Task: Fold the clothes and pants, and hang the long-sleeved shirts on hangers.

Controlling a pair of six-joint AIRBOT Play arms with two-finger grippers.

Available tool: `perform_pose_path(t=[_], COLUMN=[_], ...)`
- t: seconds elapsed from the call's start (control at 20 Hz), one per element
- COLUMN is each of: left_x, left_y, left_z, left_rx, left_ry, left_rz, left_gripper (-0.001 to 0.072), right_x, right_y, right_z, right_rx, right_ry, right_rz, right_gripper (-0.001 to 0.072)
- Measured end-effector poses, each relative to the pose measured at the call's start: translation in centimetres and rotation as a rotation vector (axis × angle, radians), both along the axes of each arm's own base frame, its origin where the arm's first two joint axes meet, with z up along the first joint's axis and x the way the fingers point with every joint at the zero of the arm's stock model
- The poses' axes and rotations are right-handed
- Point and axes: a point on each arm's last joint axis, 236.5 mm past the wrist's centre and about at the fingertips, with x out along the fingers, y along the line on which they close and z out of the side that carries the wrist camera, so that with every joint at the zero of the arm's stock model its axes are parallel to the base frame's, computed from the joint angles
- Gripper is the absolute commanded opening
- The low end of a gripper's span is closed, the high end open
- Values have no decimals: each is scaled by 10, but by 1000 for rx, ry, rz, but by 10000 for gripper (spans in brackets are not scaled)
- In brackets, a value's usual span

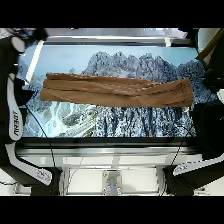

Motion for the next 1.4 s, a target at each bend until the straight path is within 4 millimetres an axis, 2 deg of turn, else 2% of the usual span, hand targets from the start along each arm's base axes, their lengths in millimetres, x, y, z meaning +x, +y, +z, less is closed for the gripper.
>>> perform_pose_path(t=[0.1,0.15,0.25,0.4,0.5,0.65,0.8,0.85,0.95,1.1,1.4], left_x=[-6,-10,-19,-32,-38,-43,-45,-45,-46,-46,-46], left_y=[-53,-78,-120,-164,-182,-196,-201,-202,-203,-204,-204], left_z=[7,8,11,12,13,12,12,12,12,12,12], left_rx=[67,100,128,151,151,147,118,112,107,102,98], left_ry=[-20,-29,-42,-52,-57,-56,-47,-45,-44,-43,-42], left_rz=[-103,-149,-225,-302,-332,-353,-353,-353,-354,-353,-353], left_gripper=[358,357,346,346,346,346,346,346,346,346,346], right_x=[-23,-32,-46,-50,-47,-37,-25,-22,-20,-25,-30], right_y=[-11,-14,-15,-3,6,13,10,8,7,12,27], right_z=[-15,-25,-46,-67,-76,-76,-60,-55,-51,-62,-100], right_rx=[9,22,71,153,184,182,127,111,92,108,197], right_ry=[77,109,154,165,164,144,104,94,91,126,183], right_rz=[19,37,94,196,268,360,414,425,445,484,522], right_gripper=[463,509,554,610,610,609,597,564,555,555,555])
